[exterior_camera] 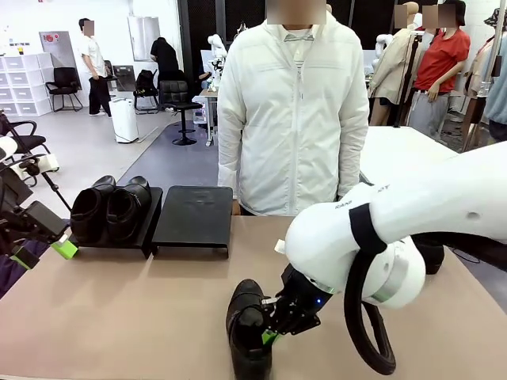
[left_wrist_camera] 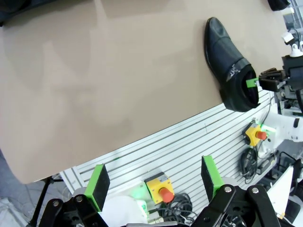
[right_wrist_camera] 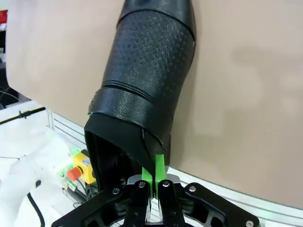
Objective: Organize the shoes by placing them on the stand.
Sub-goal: Pick up one Shoe and place it in the middle of the table.
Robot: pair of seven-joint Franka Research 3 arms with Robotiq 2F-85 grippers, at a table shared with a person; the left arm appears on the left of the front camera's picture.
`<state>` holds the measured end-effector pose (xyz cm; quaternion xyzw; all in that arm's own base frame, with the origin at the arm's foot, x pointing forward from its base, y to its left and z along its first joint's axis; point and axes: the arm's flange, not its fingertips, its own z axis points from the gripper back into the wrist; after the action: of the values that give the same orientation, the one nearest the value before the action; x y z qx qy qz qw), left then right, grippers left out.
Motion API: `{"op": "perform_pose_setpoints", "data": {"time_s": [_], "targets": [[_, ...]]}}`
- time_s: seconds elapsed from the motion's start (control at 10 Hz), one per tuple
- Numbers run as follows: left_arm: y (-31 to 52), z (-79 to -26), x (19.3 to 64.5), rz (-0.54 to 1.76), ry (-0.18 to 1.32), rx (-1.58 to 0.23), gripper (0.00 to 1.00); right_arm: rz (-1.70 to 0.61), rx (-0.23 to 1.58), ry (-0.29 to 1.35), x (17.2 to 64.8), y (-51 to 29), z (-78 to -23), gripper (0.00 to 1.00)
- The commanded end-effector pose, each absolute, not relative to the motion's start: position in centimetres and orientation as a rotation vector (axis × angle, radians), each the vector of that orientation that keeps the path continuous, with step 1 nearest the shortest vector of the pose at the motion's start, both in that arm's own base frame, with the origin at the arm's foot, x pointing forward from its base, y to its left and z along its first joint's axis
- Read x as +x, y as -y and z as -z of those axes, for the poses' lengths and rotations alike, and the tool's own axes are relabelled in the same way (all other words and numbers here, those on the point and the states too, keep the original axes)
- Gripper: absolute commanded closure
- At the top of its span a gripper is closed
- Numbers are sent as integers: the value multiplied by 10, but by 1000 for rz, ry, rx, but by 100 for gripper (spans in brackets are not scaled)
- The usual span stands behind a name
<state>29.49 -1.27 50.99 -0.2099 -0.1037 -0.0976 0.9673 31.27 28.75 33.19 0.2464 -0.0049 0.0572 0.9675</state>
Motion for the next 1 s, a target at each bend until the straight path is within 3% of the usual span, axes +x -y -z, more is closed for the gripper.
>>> {"op": "perform_pose_setpoints", "data": {"time_s": [0.0, 0.3, 0.4, 0.5, 0.9], "targets": [[10, -511, 295, 201, 204, -419, 0, -96, 569, 86, 327, -292, -327, 100], [10, -511, 295, 201, 204, -419, 0, -89, 590, 69, 333, -289, -328, 100], [10, -511, 295, 201, 204, -419, 0, -90, 587, 60, 336, -290, -326, 58], [10, -511, 295, 201, 204, -419, 0, -102, 585, 61, 336, -290, -326, 0], [10, -511, 295, 201, 204, -419, 0, -152, 616, 22, 332, -275, -345, 0]]}}
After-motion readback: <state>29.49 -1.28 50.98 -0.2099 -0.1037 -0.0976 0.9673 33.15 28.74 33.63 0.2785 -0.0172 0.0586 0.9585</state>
